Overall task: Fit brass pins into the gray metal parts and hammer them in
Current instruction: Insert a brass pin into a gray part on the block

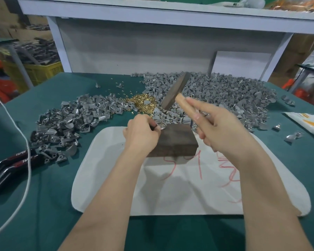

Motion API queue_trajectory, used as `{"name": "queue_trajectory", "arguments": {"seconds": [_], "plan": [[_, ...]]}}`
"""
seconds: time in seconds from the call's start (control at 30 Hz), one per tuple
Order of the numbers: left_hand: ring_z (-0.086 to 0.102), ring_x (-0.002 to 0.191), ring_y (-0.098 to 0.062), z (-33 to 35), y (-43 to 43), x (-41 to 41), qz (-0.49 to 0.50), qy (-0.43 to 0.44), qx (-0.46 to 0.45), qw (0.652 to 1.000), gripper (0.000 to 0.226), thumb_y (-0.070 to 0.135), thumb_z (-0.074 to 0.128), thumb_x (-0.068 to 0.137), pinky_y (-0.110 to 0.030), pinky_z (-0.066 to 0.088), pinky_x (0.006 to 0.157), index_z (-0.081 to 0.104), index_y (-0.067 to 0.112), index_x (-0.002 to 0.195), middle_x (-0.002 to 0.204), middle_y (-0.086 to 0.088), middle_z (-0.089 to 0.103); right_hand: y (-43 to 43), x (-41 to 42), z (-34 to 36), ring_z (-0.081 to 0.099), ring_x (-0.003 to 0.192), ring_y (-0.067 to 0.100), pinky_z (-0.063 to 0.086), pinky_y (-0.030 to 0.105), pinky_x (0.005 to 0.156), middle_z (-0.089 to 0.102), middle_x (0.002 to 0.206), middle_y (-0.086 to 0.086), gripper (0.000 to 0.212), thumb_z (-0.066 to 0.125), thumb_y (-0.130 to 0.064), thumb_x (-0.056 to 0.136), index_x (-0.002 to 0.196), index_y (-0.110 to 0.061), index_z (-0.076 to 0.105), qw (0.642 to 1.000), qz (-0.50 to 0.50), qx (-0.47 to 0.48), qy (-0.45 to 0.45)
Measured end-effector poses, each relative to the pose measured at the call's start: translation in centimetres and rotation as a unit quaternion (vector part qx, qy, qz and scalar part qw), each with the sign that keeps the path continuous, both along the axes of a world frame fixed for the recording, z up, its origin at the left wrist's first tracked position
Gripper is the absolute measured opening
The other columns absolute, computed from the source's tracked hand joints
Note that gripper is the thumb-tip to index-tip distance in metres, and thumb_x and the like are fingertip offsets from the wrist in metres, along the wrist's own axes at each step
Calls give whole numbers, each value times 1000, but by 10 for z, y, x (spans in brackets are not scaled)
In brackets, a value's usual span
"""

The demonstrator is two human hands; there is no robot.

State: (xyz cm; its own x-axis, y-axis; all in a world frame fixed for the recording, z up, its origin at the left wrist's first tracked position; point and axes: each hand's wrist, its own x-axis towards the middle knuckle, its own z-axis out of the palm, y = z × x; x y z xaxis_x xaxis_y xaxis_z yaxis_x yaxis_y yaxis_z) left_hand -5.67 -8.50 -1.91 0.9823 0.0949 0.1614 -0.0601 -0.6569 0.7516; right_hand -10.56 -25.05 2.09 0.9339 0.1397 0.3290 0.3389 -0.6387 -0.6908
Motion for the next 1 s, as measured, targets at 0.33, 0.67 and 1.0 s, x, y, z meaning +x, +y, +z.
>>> {"name": "queue_trajectory", "arguments": {"seconds": [0.33, 0.67, 1.0], "plan": [[57, 106, -26, 0, 2, 1, -12, 3, 1, 1000, 13, 20, 64, 87, -42, 43, 97, 59, 25, 77, 96, 0, 67, 2, 12, -16, 50, 47, 0, 37, 7, 48, 57, 69, -39, 37, 42, -20, 98, 124, -44, 56, 996, -61, 54, -26], [56, 107, -20, 2, -11, -5, -56, -10, 48, 997, 20, 27, 64, 86, -40, 39, 98, 54, 31, 70, 94, 10, 62, 29, 28, -32, 59, 83, 18, 40, 24, 69, 66, 90, -2, 2, 70, -31, 82, 83, -32, 68, 981, -177, -76, 7], [54, 110, -21, 1, -13, -5, -56, -11, 64, 996, 13, 27, 63, 87, -39, 37, 98, 55, 31, 78, 103, 7, 65, 37, 30, -29, 59, 91, 26, 41, 28, 72, 65, 99, 3, 6, 65, -30, 85, 90, -27, 68, 970, -203, -133, 22]]}}
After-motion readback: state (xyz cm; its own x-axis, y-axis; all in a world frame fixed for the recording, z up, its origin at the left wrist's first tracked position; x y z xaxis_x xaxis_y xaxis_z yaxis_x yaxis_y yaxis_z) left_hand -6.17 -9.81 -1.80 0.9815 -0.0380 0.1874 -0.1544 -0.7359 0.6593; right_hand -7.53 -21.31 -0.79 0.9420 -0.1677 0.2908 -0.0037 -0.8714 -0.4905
